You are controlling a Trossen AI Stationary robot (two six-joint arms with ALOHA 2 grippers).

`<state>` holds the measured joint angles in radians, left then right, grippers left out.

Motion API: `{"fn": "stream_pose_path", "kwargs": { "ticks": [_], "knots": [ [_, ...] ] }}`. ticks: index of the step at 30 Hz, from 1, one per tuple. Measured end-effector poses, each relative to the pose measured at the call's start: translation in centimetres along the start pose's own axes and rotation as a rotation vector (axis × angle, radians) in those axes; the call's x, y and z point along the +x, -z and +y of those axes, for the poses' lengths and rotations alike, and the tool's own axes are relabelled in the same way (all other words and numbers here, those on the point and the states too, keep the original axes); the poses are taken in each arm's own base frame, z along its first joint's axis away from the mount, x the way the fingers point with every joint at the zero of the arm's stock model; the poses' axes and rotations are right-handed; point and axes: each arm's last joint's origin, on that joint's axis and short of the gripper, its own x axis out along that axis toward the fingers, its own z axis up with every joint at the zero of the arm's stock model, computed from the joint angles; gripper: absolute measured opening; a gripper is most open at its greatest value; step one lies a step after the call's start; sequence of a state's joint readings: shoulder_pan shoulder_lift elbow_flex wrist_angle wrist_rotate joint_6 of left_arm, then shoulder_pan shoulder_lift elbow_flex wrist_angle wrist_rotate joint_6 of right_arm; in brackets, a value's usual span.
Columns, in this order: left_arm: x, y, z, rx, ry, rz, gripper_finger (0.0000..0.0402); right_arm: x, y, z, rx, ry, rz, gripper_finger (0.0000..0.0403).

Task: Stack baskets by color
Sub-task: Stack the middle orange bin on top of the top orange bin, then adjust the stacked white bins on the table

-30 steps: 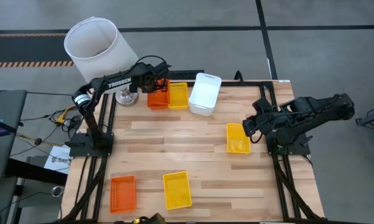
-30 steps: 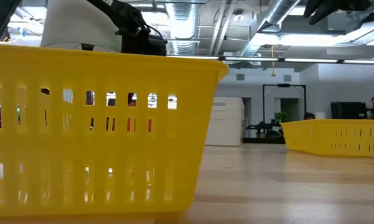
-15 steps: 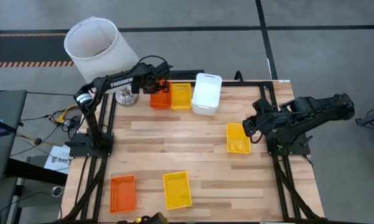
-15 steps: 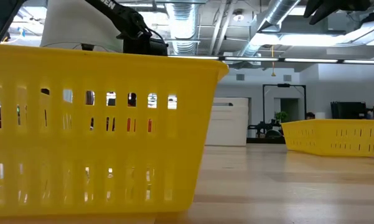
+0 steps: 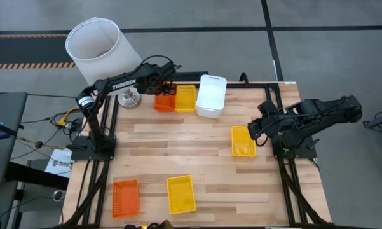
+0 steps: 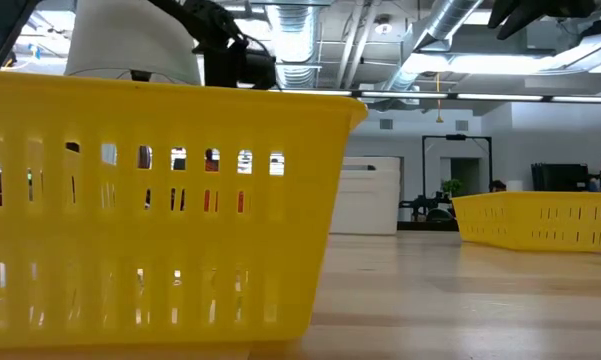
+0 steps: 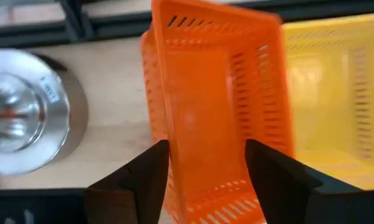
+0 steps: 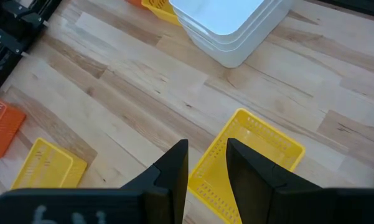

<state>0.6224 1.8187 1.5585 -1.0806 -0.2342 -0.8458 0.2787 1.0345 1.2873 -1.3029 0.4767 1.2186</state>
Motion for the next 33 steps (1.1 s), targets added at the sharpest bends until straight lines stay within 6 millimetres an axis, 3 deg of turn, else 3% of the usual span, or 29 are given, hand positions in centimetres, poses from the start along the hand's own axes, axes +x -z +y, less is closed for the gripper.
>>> {"fn": "stream_pose_path", "kwargs": {
  "ticks": [5,18,22,29,33],
  "knots": [
    [-0.3,0.1,0.0,0.012,-0.032,-0.017,0.0171,0.0,0.0,0.0,0.004,-0.001,0.0,0.0131],
    [-0.2,0.2,0.1,0.057,-0.067,-0.04,0.0008,0.0,0.0,0.0,0.004,0.0,0.0,0.0131],
    [0.3,0.1,0.7,0.064,-0.094,-0.031,0.0005,0.0,0.0,0.0,0.004,-0.001,0.0,0.0131],
    [3.6,1.7,1.6,0.043,-0.1,0.05,0.0002,0.0,0.0,0.0,0.004,-0.002,0.004,0.0131],
    [3.6,1.9,1.2,0.038,-0.062,0.063,0.0001,0.0,0.0,0.0,0.003,-0.002,0.004,0.0131]
  ]
}}
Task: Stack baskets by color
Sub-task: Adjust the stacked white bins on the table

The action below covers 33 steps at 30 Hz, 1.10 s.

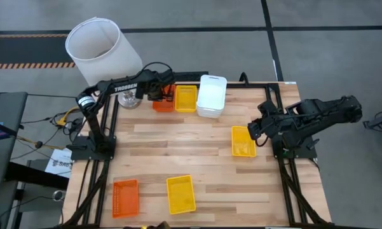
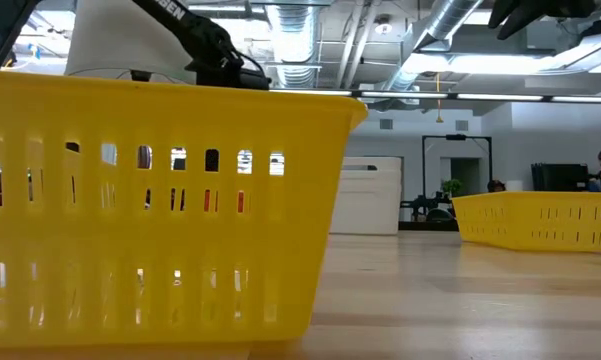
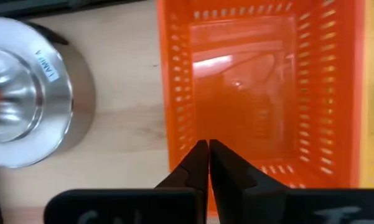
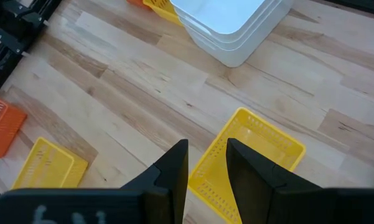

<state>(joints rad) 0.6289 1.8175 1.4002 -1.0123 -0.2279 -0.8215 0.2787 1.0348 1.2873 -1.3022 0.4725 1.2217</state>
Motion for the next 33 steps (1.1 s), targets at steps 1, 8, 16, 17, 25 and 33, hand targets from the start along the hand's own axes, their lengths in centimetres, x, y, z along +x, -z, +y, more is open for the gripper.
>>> {"fn": "stream_pose_path", "kwargs": {
  "ticks": [1,8,16,17,25,33],
  "knots": [
    [-0.1,0.0,-0.1,0.01,0.0,0.001,0.0001,0.0,0.0,0.0,-0.001,0.0,0.0,0.0131],
    [-3.3,0.4,-2.5,0.096,0.101,-0.049,0.0,0.0,0.0,0.0,-0.024,0.0,0.0,0.0131],
    [-7.7,2.1,-7.9,0.156,0.41,-0.25,0.0,0.1,0.0,0.1,-0.029,0.005,0.001,0.0131],
    [-7.8,2.3,-8.4,0.152,0.452,-0.257,0.0,0.2,0.0,0.2,-0.03,0.008,0.003,0.0131],
    [-3.5,3.0,-10.9,0.111,0.475,-0.191,0.0,0.8,0.2,0.7,-0.042,0.024,0.026,0.0131],
    [-0.9,3.6,-12.4,0.092,0.474,-0.13,0.0,1.0,0.5,1.0,-0.056,0.02,0.064,0.0131]
  ]
}}
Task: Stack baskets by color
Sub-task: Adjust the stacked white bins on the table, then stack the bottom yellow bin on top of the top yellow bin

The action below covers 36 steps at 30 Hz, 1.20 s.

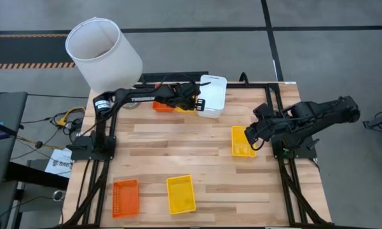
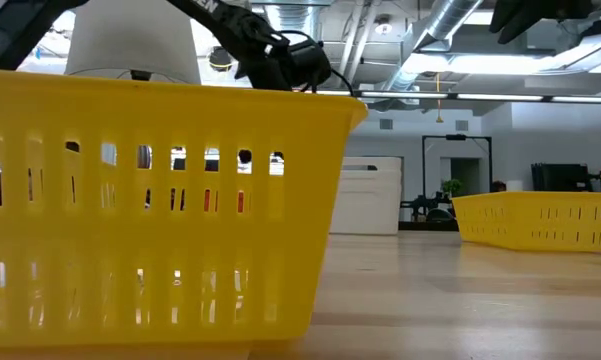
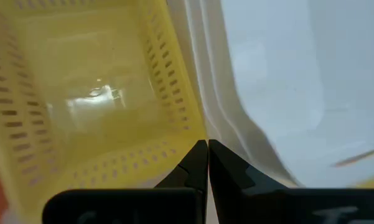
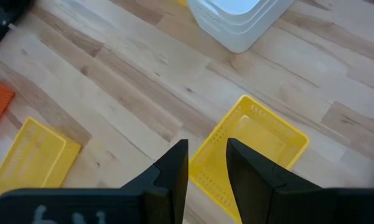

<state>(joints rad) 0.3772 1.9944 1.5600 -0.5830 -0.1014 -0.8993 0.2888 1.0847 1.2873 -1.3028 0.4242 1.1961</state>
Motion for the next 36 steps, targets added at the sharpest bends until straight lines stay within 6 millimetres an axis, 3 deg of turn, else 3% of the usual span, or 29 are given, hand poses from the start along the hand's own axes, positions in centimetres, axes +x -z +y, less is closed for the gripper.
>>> {"fn": "stream_pose_path", "kwargs": {
  "ticks": [10,19,24,29,36],
  "knots": [
    [0.2,-0.1,-0.4,0.005,0.029,-0.036,0.0,0.0,0.0,0.1,0.004,-0.01,0.004,0.0131],
    [2.3,0.4,-1.1,0.004,0.122,0.02,0.0,0.0,0.0,0.1,0.015,-0.017,0.002,0.0131],
    [2.5,0.5,-1.0,0.001,0.12,0.033,0.0,0.0,-0.1,0.2,0.018,-0.022,-0.001,0.0131],
    [1.0,0.5,-1.3,0.014,0.13,0.047,0.0,0.0,-0.1,0.2,0.021,-0.021,0.0,0.0131],
    [-3.1,2.0,-3.9,0.135,0.215,0.085,0.0,0.6,0.7,-0.2,0.119,0.106,0.083,0.0131]
  ]
}}
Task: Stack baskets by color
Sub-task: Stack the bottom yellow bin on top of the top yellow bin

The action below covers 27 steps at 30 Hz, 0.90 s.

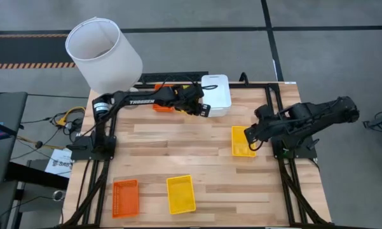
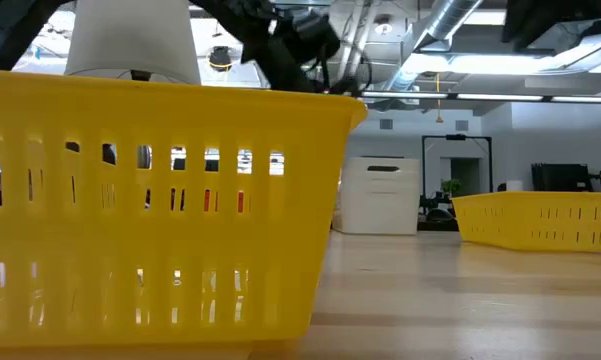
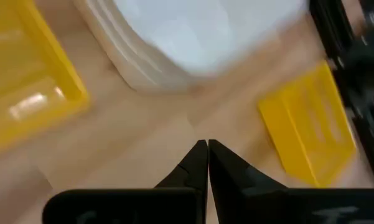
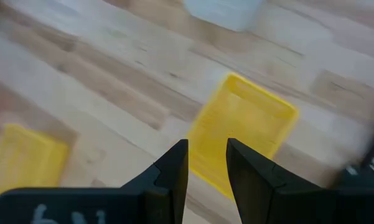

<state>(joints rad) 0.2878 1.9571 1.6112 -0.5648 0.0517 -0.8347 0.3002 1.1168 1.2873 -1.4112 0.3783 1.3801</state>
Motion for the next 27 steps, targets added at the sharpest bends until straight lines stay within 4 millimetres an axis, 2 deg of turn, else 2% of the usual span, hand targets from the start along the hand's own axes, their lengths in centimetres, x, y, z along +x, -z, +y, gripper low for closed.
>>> {"fn": "stream_pose_path", "kwargs": {
  "ticks": [6,11,15,18,22,27],
  "knots": [
    [-1.4,3.4,-3.2,0.027,0.046,0.039,0.002,1.1,2.0,0.6,-0.028,0.186,0.066,0.0131],
    [-2.7,6.6,-5.6,0.058,0.094,0.079,0.0082,3.2,4.4,1.9,-0.11,0.238,0.1,0.0131],
    [-5.8,9.9,-7.3,0.116,0.104,0.148,0.0135,4.5,6.3,1.9,-0.143,0.239,0.173,0.0131],
    [-8.4,13.0,-7.9,0.128,0.058,0.205,0.0165,4.3,7.4,1.3,-0.143,0.212,0.186,0.0131],
    [-11.3,17.5,-8.6,0.057,-0.028,0.206,0.0187,3.3,8.3,0.8,-0.157,0.156,0.179,0.0131],
    [-12.8,22.7,-8.6,-0.071,-0.147,0.189,0.0194,2.6,9.0,0.5,-0.204,0.119,0.155,0.0131]
  ]
}}
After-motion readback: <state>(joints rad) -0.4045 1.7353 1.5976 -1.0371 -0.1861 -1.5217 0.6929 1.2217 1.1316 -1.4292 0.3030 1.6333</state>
